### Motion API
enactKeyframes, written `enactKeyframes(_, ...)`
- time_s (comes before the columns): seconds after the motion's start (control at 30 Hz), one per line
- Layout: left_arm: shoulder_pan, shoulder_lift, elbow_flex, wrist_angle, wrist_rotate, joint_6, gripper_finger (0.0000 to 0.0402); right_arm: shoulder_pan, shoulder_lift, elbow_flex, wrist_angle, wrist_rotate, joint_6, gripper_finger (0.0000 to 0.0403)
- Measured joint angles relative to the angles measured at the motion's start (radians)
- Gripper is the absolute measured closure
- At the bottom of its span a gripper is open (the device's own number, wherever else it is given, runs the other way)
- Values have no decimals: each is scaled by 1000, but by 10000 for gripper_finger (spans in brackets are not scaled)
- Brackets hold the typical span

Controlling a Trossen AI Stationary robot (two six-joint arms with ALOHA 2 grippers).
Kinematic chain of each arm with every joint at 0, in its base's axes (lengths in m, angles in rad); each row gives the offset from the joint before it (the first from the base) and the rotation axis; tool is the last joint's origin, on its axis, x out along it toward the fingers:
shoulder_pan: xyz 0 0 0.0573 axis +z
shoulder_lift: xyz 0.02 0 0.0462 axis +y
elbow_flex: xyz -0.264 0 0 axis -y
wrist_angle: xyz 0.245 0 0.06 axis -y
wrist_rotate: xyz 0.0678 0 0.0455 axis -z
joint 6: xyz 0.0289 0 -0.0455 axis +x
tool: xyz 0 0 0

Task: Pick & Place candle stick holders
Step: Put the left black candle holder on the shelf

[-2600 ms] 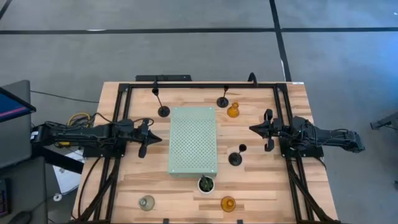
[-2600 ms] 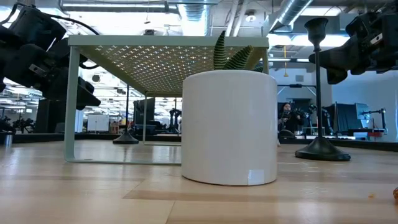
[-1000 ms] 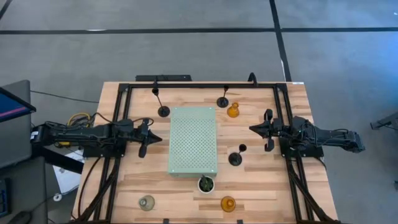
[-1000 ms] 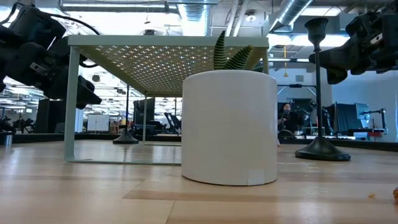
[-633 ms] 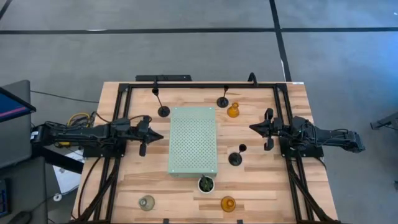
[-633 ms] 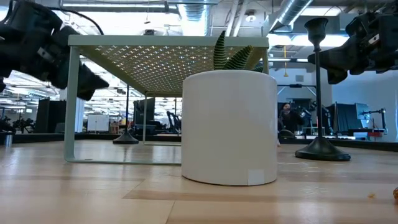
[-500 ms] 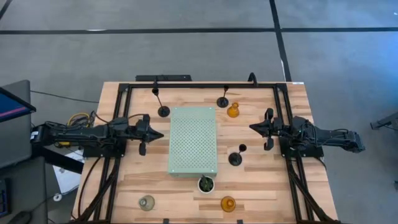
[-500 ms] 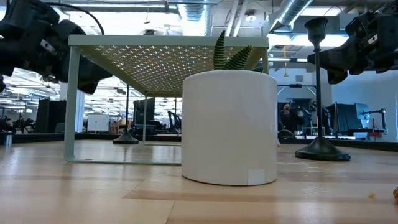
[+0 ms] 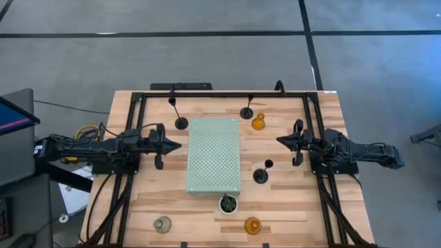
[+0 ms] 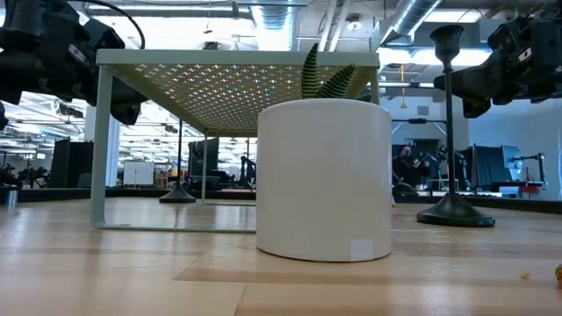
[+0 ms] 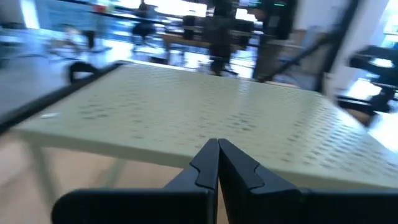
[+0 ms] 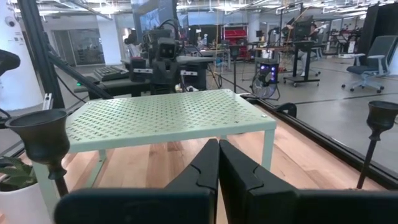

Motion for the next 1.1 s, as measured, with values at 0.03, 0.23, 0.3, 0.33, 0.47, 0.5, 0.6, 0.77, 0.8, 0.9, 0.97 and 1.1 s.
enactKeyframes(0.03, 0, 0, 0, 0, -45, 0, 394, 0, 0, 0, 0, 0, 0, 403)
enactKeyframes(0.23, 0, 0, 0, 0, -281, 0, 394, 0, 0, 0, -1, 0, 0, 403)
enactKeyframes(0.3, 0, 0, 0, 0, -326, 1, 394, 0, 0, 0, -1, 0, 0, 403)
enactKeyframes(0.33, 0, 0, 0, 0, -343, 0, 394, 0, 0, 0, -2, 0, 0, 403)
enactKeyframes(0.47, 0, 0, 0, 0, -362, 3, 394, 0, 0, 0, -2, 0, 0, 403)
enactKeyframes(0.5, 0, 0, 0, 0, -362, 11, 394, 1, 0, 0, -2, 0, 0, 403)
enactKeyframes(0.6, 0, 0, 0, 0, -363, 62, 394, 1, 0, 0, -2, 0, -1, 403)
enactKeyframes(0.77, 0, 0, 0, 0, -372, 91, 394, 1, 0, 0, -2, 0, -1, 403)
enactKeyframes(0.8, 0, 0, 0, 0, -387, 91, 394, 1, 0, 0, -3, 0, -1, 403)
enactKeyframes(0.9, 0, 1, 0, 0, -471, 92, 393, 1, 0, 0, -3, 0, -2, 403)
enactKeyframes(0.97, 0, 8, 0, 0, -528, 114, 388, 1, 0, 0, -3, 0, -2, 403)
enactKeyframes(1.1, 0, 40, 0, 0, -613, 163, 364, 1, 0, 0, -4, 0, -2, 403)
